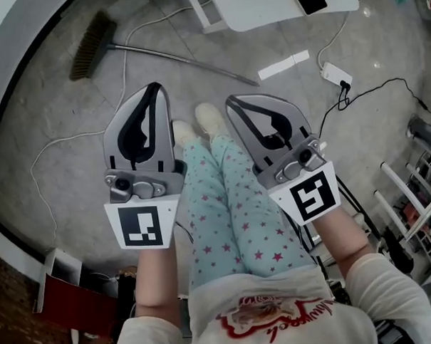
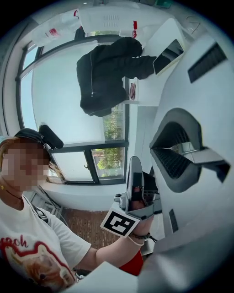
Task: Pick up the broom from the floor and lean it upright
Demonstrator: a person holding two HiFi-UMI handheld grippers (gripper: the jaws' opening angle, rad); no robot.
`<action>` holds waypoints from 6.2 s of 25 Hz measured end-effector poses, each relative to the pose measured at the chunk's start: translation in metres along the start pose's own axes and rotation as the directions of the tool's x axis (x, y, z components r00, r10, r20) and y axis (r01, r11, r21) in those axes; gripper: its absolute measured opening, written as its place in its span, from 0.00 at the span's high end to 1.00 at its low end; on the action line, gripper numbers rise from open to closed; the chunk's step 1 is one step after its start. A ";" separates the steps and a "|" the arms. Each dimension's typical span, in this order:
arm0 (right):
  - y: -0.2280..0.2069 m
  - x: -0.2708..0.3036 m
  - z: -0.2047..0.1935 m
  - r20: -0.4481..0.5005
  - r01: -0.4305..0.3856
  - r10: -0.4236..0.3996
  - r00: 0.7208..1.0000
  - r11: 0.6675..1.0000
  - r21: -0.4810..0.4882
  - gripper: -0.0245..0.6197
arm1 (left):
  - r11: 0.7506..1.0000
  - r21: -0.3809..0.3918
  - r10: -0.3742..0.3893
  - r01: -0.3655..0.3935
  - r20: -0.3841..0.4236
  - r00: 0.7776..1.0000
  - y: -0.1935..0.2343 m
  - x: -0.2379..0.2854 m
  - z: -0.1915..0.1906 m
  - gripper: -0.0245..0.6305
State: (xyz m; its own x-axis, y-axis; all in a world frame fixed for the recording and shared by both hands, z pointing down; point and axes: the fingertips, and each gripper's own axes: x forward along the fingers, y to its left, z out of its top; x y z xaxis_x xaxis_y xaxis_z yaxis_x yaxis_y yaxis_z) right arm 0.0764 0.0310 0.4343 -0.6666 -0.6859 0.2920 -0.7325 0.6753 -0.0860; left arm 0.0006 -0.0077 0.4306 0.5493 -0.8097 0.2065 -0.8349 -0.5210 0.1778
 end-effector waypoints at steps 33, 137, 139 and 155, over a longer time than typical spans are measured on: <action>-0.089 -0.039 -0.366 -0.258 0.150 -0.148 0.955 0.989 -0.015 0.92 | 0.885 0.035 -0.426 0.464 -0.344 0.837 -0.125 0.108 -0.345 0.93; 0.059 0.308 0.288 -0.024 -0.120 0.119 0.993 0.936 -0.332 0.81 | 0.924 0.028 0.371 -0.381 0.179 0.911 0.224 -0.102 0.261 0.93; 0.049 0.332 0.297 -0.029 -0.125 0.122 0.992 0.939 -0.322 0.81 | 0.920 0.026 0.382 -0.392 0.172 0.908 0.245 -0.087 0.270 0.93; 0.008 0.482 0.354 0.014 -0.192 0.201 0.980 0.954 -0.230 0.82 | 0.868 -0.007 0.494 -0.497 0.122 0.861 0.396 -0.007 0.305 0.93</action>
State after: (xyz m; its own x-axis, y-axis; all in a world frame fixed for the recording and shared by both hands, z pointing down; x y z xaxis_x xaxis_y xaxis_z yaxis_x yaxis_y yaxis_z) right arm -0.3001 -0.3904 0.2370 -0.8018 -0.5401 0.2558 -0.5391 0.8384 0.0805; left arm -0.3451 -0.2906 0.2064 0.0562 -0.9874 0.1477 -0.9971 -0.0480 0.0589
